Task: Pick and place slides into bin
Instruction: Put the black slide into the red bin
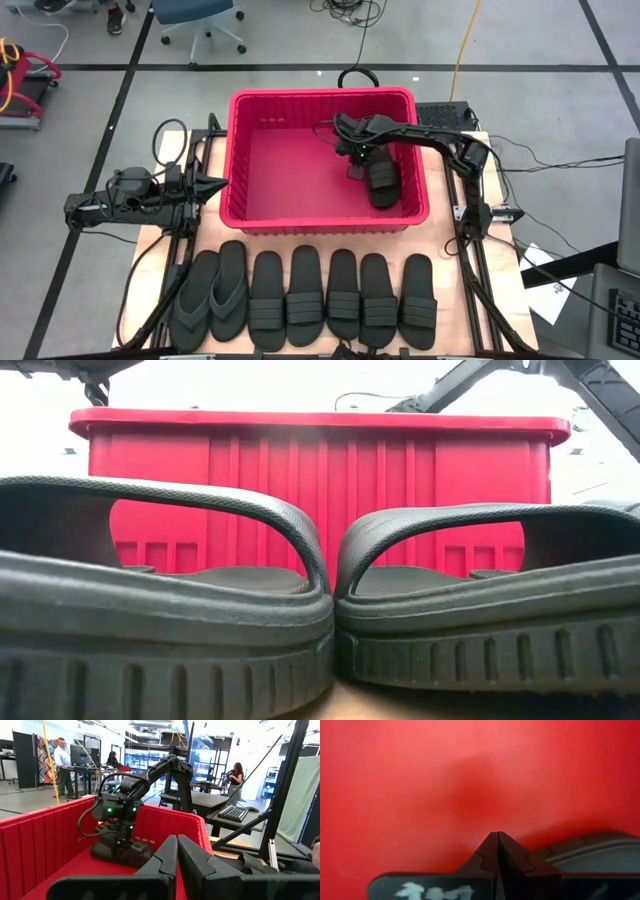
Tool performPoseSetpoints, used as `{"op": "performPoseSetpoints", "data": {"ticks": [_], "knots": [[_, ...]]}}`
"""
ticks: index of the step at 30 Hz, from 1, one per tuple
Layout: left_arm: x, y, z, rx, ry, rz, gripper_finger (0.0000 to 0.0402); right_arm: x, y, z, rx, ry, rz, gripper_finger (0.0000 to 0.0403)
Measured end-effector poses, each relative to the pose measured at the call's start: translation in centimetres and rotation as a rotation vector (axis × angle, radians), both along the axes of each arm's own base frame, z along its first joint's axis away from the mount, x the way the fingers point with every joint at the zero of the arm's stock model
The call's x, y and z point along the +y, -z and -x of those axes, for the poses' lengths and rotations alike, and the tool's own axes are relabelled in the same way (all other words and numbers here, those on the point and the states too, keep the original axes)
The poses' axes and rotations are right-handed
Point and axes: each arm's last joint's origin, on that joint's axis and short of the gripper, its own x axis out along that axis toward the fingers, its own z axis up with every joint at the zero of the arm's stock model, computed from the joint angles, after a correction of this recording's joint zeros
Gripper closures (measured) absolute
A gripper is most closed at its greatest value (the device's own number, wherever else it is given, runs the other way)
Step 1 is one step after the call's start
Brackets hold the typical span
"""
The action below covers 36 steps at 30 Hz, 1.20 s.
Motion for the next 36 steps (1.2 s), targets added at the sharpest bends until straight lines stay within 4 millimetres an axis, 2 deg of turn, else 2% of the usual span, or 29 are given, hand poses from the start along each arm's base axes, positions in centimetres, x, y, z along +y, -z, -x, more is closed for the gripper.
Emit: {"op": "performPoseSetpoints", "data": {"ticks": [6, 15, 24, 30, 33, 36], "knots": [[0.0, 0.0, 0.0, -0.001, 0.0, 0.0, 0.0385, -1.2, 0.6, 1.0, 0.069, 0.044, 0.026, 0.0403], [0.0, 0.0, 0.0, 0.0, 0.001, 0.0, 0.0385, -2.7, 0.5, 2.5, 0.097, 0.091, 0.008, 0.0403], [0.0, 0.0, 0.0, 0.0, 0.001, 0.0, 0.0385, -2.4, -0.3, 2.6, 0.086, 0.024, 0.009, 0.0403], [0.0, 0.0, 0.0, 0.0, 0.001, 0.0, 0.0385, -1.1, -3.9, 2.6, -0.065, -0.122, 0.005, 0.0403], [0.0, 0.0, 0.0, 0.0, 0.001, 0.0, 0.0385, 0.4, -7.0, 2.8, -0.162, -0.223, 0.047, 0.0403], [0.0, 0.0, 0.0, 0.0, 0.001, 0.0, 0.0385, 3.0, -11.0, 3.5, -0.268, -0.312, 0.103, 0.0403]]}}
